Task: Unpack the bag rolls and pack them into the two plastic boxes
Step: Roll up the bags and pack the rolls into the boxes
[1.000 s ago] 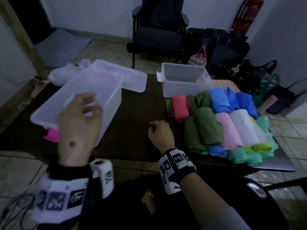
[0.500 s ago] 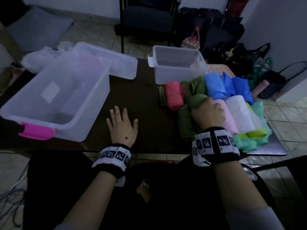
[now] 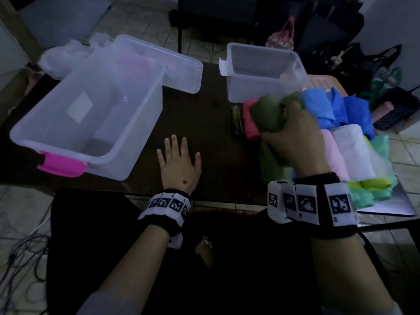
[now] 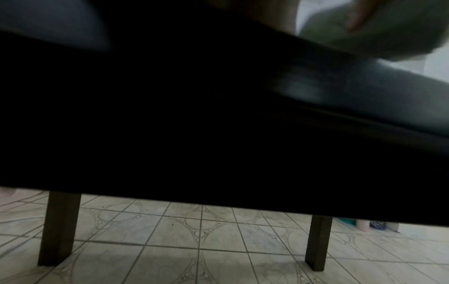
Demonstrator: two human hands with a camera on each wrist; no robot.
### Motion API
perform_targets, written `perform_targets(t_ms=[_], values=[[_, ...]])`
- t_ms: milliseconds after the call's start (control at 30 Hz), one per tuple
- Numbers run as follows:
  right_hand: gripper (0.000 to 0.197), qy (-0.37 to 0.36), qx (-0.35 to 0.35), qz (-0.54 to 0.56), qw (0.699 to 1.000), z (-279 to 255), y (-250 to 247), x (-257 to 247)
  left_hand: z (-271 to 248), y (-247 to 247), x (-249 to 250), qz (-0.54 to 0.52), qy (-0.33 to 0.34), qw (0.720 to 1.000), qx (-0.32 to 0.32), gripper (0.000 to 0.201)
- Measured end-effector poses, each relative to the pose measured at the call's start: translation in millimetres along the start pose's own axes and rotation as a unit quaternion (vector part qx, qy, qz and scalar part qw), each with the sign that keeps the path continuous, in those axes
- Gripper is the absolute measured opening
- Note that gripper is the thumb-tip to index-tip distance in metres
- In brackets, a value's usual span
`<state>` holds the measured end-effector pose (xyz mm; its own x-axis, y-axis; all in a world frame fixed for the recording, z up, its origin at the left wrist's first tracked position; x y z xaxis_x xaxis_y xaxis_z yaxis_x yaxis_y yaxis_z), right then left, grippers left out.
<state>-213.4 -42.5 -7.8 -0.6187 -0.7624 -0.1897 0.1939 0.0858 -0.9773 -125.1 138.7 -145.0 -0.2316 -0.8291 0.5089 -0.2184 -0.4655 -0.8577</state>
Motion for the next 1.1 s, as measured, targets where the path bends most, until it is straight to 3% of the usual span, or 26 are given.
perform_targets(t_ms=[200, 333, 533, 633, 700, 800, 933, 967, 1033, 1100], values=[[0.071, -0.197, -0.098, -0.052, 0.974, 15.7, 36.4, -61.1, 0.0, 0.9, -2.3, -0.004, 0.005, 1.0, 0.001, 0.06], [0.067, -0.238, -0.173, -0.132, 0.947, 21.4, 75.6, -73.0, -0.2, 1.1, -2.0, -0.004, 0.01, 1.0, 0.002, 0.06], [0.074, -0.252, -0.176, -0.129, 0.943, 20.4, 84.3, -68.1, 0.4, 2.2, -2.5, -0.006, 0.012, 1.0, 0.009, 0.058], [0.069, -0.227, -0.165, -0.039, 0.959, 20.5, 72.5, -64.0, 0.4, 1.0, -1.8, -0.017, 0.015, 1.0, 0.012, 0.056], [0.065, -0.209, -0.164, -0.067, 0.962, 22.2, 68.3, -61.4, 0.6, 0.5, -1.6, -0.03, 0.012, 0.999, 0.009, 0.056], [0.06, -0.198, -0.242, -0.075, 0.947, 20.6, 73.0, -61.1, 1.5, -2.8, -3.1, -0.079, 0.013, 0.997, 0.011, 0.054], [0.053, -0.167, -0.233, -0.057, 0.956, 16.2, 83.1, -65.3, -8.5, -20.1, -3.9, -0.229, 0.013, 0.967, 0.114, 0.048], [0.051, -0.146, -0.22, -0.052, 0.963, 15.2, 84.8, -65.4, -13.6, -26.5, 0.1, -0.249, 0.02, 0.962, 0.112, 0.046], [0.052, -0.077, -0.2, -0.005, 0.977, 13.8, 85.6, -65.2, -18.1, -28.9, 9.4, -0.283, 0.052, 0.957, 0.028, 0.051], [0.058, -0.007, -0.222, 0.067, 0.973, 13.4, 86.5, -64.5, -18.0, -26.3, 20.5, -0.282, 0.078, 0.951, -0.101, 0.072]])
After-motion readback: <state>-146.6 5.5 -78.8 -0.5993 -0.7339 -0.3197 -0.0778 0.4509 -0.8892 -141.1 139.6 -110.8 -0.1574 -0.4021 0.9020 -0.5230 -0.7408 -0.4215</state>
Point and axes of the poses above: each hand's wrist, its own z-axis towards the middle knuckle, its own y-axis out of the palm, x = y × z, the point moved 3 cm from there along z, towards the middle knuckle, and after that the axes turned 11 degrees about -z, right-handed, at the moved point
